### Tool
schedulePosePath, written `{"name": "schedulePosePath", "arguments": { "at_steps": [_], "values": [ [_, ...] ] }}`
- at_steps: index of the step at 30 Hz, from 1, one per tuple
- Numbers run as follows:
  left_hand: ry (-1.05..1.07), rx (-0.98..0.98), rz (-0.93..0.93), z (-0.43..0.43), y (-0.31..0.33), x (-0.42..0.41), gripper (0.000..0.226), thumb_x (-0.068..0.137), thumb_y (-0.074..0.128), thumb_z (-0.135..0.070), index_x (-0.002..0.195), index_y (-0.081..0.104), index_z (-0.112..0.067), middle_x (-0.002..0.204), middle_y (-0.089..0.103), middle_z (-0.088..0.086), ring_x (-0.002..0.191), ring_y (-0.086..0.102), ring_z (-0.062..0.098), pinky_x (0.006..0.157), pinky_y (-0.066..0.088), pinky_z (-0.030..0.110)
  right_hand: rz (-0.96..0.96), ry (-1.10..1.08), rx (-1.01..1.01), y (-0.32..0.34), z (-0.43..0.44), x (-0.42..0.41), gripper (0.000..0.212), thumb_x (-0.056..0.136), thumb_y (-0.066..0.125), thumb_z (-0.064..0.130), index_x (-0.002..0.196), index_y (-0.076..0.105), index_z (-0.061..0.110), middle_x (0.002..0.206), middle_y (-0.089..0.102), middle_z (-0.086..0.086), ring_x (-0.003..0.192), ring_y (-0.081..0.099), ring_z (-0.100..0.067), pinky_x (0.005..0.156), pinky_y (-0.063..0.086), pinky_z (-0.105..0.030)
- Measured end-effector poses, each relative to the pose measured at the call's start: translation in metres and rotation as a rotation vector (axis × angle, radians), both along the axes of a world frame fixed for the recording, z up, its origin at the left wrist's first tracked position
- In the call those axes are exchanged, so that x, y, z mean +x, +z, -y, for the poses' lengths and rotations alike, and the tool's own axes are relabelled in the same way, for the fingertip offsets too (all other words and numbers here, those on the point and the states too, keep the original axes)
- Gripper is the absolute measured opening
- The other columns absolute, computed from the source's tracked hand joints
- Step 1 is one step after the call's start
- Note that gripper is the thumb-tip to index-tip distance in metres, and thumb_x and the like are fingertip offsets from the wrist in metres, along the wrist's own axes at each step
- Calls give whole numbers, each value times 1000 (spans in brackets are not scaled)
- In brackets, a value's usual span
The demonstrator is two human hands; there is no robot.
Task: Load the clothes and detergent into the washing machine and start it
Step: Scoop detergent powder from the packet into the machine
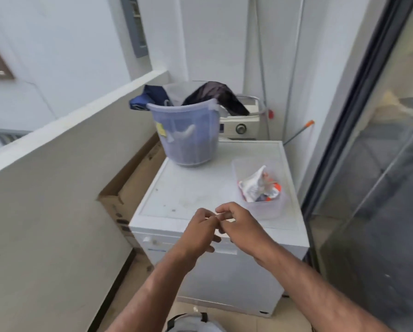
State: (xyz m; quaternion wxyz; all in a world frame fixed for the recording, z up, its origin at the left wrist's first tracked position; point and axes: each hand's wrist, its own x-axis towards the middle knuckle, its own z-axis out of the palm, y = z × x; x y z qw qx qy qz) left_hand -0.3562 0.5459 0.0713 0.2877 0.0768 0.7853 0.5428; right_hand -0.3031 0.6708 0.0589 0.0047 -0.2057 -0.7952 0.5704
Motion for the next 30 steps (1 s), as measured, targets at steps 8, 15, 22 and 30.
{"name": "schedulePosePath", "arguments": {
  "at_steps": [8, 15, 22, 30],
  "values": [
    [-199, 9, 5, -121, 0, -17, 18, 98, 52, -20, 109, 54, -6, 104, 64, 11, 87, 64, 24, 73, 51, 35, -24, -235, 165, -8, -122, 6, 24, 97, 59, 21, 117, 66, 32, 110, 70, 10, 103, 67, -16, 75, 48, -28],
    [-229, -59, -8, -180, -19, -56, 10, 87, 52, -9, 95, 58, -11, 87, 54, 11, 77, 49, 24, 67, 44, 32, 174, -246, 528, -24, -183, -24, 37, 96, 53, 34, 130, 61, 44, 127, 57, -2, 118, 59, -26, 95, 52, -39],
    [-119, -292, -6, -219, -46, -101, 46, 89, 55, -28, 126, 35, -9, 126, 60, 15, 100, 67, 35, 44, 53, 26, 342, -124, 859, -45, -198, -67, 54, 97, 53, 29, 150, 42, 35, 139, 49, -9, 127, 51, -31, 86, 43, -41],
    [-58, -211, 184, -244, -67, -120, 92, 76, 65, -53, 148, 32, -7, 130, 60, 13, 108, 65, 32, 70, 55, 35, 357, -153, 1010, -59, -200, -90, 42, 97, 55, 30, 138, 48, 26, 130, 54, -6, 121, 55, -28, 74, 40, -38]
  ]
}}
